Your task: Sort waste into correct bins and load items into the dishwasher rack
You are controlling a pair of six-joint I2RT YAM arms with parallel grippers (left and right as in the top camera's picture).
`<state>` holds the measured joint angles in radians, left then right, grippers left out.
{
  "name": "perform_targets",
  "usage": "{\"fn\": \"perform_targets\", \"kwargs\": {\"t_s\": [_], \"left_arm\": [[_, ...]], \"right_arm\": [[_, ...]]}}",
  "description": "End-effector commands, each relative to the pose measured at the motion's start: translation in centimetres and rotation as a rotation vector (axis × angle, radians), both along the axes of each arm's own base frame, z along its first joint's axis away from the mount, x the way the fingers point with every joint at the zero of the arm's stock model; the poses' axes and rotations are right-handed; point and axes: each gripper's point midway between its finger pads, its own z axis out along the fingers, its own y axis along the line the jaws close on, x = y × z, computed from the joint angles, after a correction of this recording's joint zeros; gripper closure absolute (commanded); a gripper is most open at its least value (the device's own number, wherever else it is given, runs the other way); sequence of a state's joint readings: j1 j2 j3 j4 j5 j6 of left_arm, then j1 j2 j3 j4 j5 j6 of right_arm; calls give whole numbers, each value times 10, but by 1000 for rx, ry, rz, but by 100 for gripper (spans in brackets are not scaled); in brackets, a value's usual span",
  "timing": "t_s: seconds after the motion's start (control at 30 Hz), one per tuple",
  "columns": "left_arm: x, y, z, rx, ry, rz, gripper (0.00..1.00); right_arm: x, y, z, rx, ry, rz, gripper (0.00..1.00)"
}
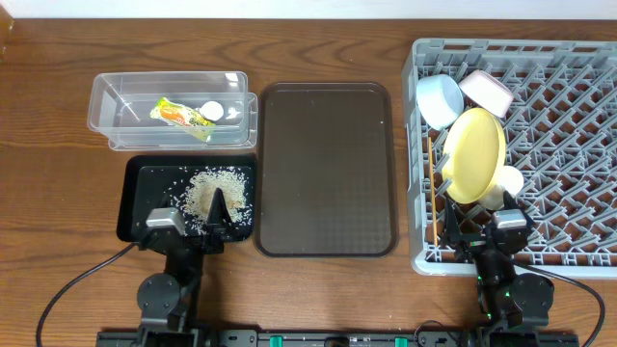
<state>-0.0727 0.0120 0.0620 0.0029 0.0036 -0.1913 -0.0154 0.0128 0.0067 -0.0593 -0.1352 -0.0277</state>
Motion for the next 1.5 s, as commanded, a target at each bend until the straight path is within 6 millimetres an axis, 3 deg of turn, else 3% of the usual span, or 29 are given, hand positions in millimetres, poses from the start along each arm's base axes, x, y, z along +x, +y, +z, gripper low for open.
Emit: {"fn": "perform_targets", "kwargs": {"t_s": [0.0, 0.2, 1.47], "left_arm": [[1, -10, -7, 148, -8, -67, 0], [0, -13, -43, 198, 104, -94, 0], [0, -12, -43, 199, 107, -88, 0]], "right_arm": [[-1, 5, 0, -10, -1, 25, 1], [-1, 5, 0, -10, -1, 25, 1], [-1, 5, 0, -10, -1, 25, 1]]}}
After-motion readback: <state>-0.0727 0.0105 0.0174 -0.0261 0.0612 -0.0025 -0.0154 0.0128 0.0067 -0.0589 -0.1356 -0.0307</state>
